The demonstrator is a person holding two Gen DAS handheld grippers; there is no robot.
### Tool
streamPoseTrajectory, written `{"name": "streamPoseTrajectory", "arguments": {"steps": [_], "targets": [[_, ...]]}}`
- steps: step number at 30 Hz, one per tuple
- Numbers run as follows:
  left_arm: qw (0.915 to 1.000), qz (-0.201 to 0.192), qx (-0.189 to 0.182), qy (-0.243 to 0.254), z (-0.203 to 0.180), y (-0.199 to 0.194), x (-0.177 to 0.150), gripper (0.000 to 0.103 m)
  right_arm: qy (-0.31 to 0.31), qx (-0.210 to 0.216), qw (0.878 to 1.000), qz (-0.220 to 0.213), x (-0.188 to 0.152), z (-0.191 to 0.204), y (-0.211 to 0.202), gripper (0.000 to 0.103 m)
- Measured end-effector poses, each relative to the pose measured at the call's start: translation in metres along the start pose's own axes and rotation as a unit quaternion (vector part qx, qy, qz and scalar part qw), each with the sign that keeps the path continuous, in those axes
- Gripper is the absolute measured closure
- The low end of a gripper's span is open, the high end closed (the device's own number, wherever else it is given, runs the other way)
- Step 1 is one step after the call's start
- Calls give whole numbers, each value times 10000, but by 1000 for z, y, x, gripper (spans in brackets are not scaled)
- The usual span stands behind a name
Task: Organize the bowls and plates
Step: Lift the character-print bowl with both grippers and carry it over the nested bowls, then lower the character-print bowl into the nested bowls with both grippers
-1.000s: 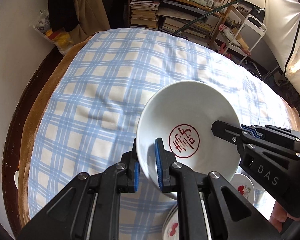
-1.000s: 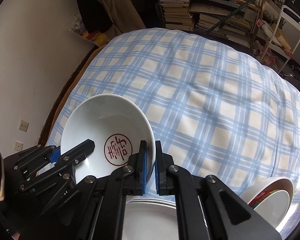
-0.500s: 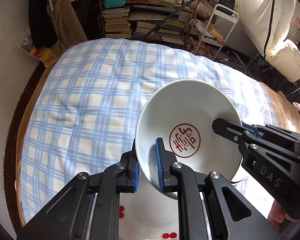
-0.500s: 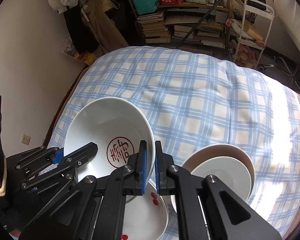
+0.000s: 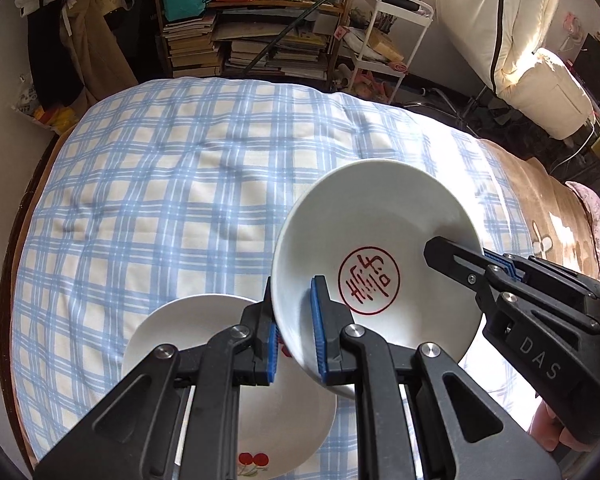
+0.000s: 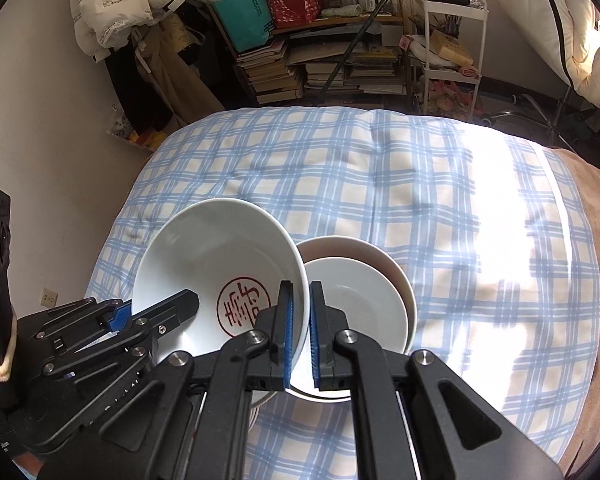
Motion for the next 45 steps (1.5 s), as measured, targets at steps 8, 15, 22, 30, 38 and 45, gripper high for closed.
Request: {"name": "streamPoseTrajectory", "arguments": {"steps": [8, 15, 22, 30, 38, 45], "targets": [[9995, 242, 136, 155, -24, 18, -7, 89, 331, 141, 9994, 2, -18, -32, 8, 95], [9987, 399, 247, 198, -40, 34, -10, 87, 440, 140, 9989, 12, -25, -49, 16, 95], [9981, 509, 302, 146, -46, 47, -11, 86, 431, 80, 9990, 41, -26, -56, 23, 95], [9976, 581, 355, 134, -48, 56, -11, 85, 437, 51, 9990, 90, -27, -60, 29, 95], [9975, 588, 388, 10, -42, 60, -12, 86, 358, -3, 9993, 64, -25, -56, 33, 95], [9972, 634, 399, 83, -42, 68, -17, 88, 333, -77, 9994, 112, -24, -59, 37, 94]]}}
Point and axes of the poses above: each gripper's, at about its wrist camera, not at the fingertips, and y roughly the way its jaws point, z to its left, x to its top, the point moved 1 cm from there along y, roughly the way its jaws point, and after that the axes turned 3 degrees about -z, right-handed, at the moved point
